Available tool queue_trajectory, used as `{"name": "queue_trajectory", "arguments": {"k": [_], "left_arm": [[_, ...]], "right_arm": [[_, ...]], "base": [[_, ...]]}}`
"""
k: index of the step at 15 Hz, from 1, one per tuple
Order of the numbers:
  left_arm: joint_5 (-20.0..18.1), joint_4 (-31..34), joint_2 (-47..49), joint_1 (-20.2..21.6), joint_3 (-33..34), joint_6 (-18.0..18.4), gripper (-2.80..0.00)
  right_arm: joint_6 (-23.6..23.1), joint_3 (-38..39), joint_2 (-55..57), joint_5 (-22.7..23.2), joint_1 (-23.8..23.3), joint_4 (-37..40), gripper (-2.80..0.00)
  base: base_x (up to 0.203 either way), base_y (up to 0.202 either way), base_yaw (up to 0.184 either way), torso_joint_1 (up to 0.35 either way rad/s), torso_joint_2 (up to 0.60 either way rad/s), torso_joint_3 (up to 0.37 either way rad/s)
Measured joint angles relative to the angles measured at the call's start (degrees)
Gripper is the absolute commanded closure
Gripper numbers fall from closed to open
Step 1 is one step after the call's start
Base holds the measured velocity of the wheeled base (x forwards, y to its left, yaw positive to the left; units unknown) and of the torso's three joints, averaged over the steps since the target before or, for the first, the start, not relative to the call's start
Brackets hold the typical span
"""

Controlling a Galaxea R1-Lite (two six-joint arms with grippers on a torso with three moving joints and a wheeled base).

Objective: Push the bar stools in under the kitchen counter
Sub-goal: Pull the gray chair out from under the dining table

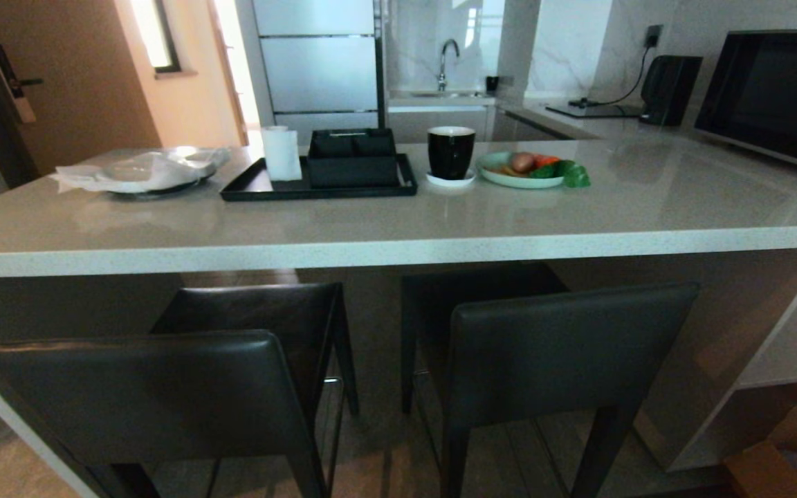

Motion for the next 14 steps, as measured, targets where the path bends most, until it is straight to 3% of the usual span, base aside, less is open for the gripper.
{"name": "queue_trajectory", "arguments": {"k": [14], "left_arm": [[0.0,0.0,0.0,0.0,0.0,0.0,0.0]], "right_arm": [[0.0,0.0,0.0,-0.1,0.0,0.0,0.0]], "base": [[0.0,0.0,0.0,0.0,0.0,0.0]]}}
